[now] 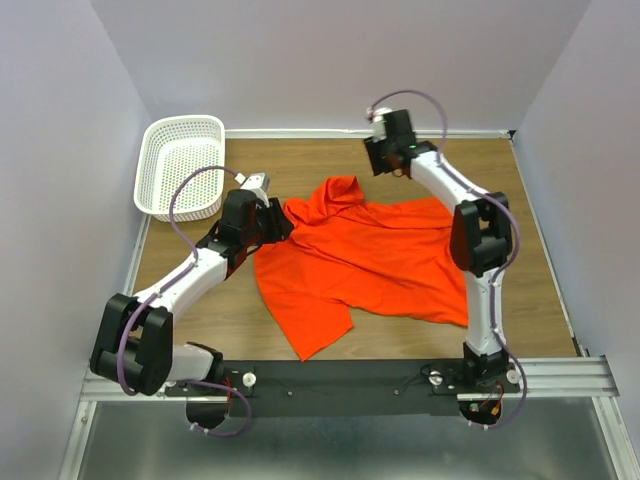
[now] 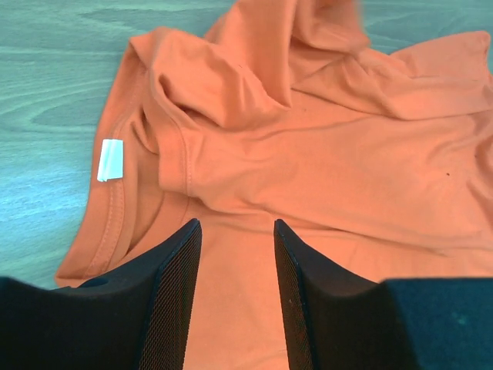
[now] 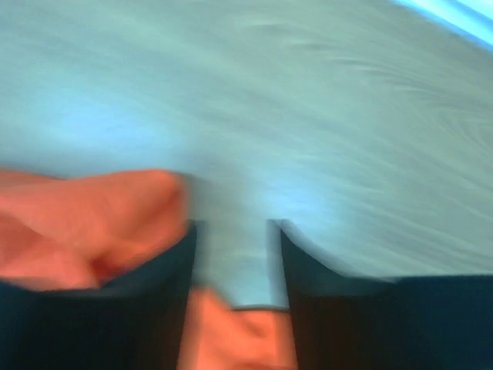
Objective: Fold and stack the t-shirts
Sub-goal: Flatten the tshirt out
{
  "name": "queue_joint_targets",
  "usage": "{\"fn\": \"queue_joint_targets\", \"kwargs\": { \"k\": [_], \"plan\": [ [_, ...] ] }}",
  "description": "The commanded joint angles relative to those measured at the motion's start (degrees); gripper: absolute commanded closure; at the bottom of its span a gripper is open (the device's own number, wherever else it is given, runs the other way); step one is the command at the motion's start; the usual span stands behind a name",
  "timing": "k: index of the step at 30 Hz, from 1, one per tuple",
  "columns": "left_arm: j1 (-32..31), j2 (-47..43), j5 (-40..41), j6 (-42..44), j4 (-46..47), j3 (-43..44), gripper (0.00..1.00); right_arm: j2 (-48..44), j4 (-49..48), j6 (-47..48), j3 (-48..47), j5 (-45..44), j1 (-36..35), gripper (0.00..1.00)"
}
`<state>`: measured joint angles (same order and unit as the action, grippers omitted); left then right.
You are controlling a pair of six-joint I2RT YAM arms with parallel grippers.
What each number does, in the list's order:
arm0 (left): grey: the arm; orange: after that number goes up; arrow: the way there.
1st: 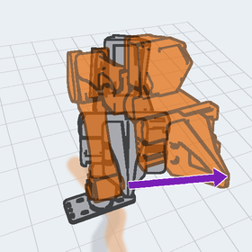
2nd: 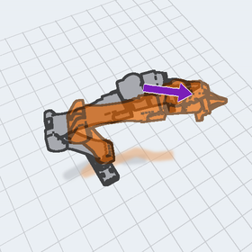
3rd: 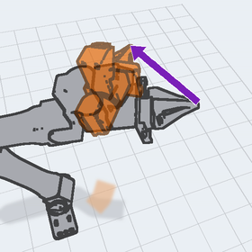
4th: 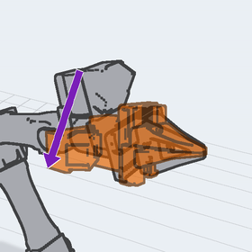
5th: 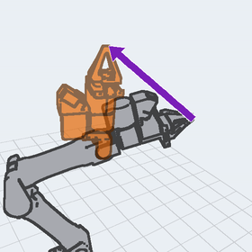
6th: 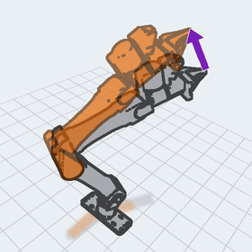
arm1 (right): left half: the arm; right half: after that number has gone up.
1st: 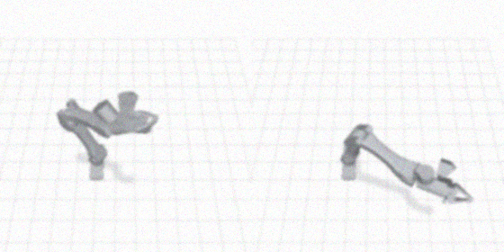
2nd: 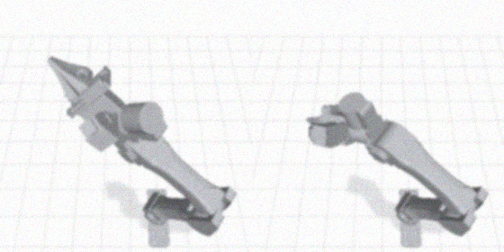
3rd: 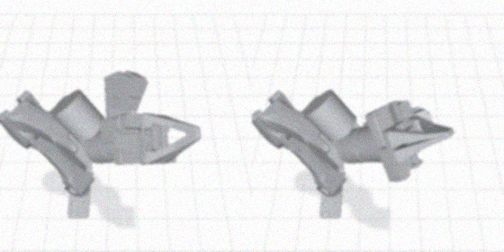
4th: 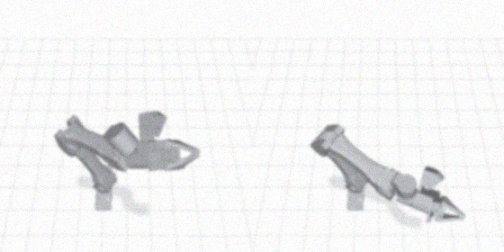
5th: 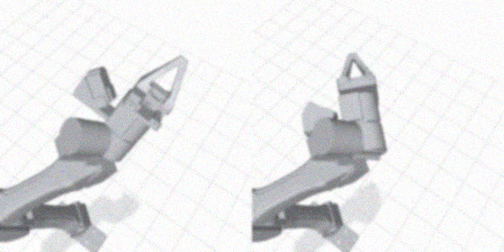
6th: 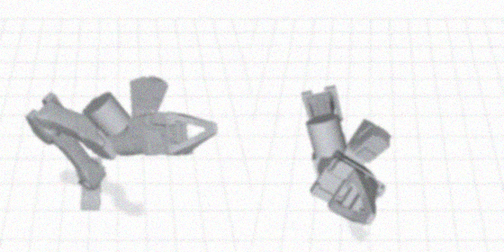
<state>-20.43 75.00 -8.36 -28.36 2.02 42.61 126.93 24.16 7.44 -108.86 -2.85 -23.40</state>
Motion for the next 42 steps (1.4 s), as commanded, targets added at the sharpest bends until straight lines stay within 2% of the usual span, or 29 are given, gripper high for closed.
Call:
{"fn": "queue_joint_targets", "kwargs": {
  "k": [1,3,6,9,10,13,14,16,21,26,30,38,41,42],
  "plan": [
    [-0.23,-0.74,-2.62,0.67,0.96,0.37,0.49,-4.31,-1.66,-3.84,0.83,-0.50,7.21,0.33],
    [-0.49,0.49,-3.67,1.20,1.58,1.42,0.49,-6.34,-1.66,-3.32,4.78,5.02,7.93,0.25],
    [-1.98,3.48,-5.08,2.17,2.28,4.40,0.49,-10.82,-1.66,-0.95,10.84,13.19,8.46,0.24],
    [-4.27,8.39,-6.40,3.13,2.29,9.23,0.49,-15.74,-1.49,4.32,17.00,28.12,8.46,0.23],
    [-5.06,9.71,-6.84,3.22,2.28,11.68,0.50,-18.01,-1.31,7.21,18.58,36.00,8.54,0.23],
    [-5.59,14.64,-6.93,3.31,1.50,15.12,0.51,-18.83,-1.31,7.94,21.50,43.62,8.54,0.24],
    [-5.68,15.78,-5.98,3.40,0.88,16.53,0.51,-16.74,-1.31,5.59,20.63,45.81,8.54,0.24],
    [-5.77,15.27,-4.92,3.31,0.79,16.54,0.51,-13.31,-0.96,-0.55,15.82,46.79,8.46,0.26],
    [-5.77,8.60,-1.93,3.05,1.05,10.05,0.51,-0.58,-0.70,-8.92,5.43,47.41,8.46,0.30],
    [-5.77,2.09,-1.57,1.12,2.45,2.41,0.51,5.68,-0.35,-12.18,-1.08,48.46,7.93,0.33],
    [-5.77,-0.56,-1.66,0.50,3.16,-0.42,0.51,6.75,0.18,-12.71,-0.74,48.91,6.61,0.36],
    [-5.77,-0.30,-1.75,-0.11,4.30,-1.30,0.51,6.31,0.62,-13.59,1.81,49.16,6.08,0.43],
    [-5.77,0.49,-1.92,-0.12,4.83,-1.74,0.51,6.83,0.71,-15.00,1.19,51.01,6.00,0.50],
    [-5.77,0.58,-1.92,-0.12,4.92,-1.91,0.51,6.66,0.71,-15.26,1.02,51.28,6.00,0.55]
  ]
}}
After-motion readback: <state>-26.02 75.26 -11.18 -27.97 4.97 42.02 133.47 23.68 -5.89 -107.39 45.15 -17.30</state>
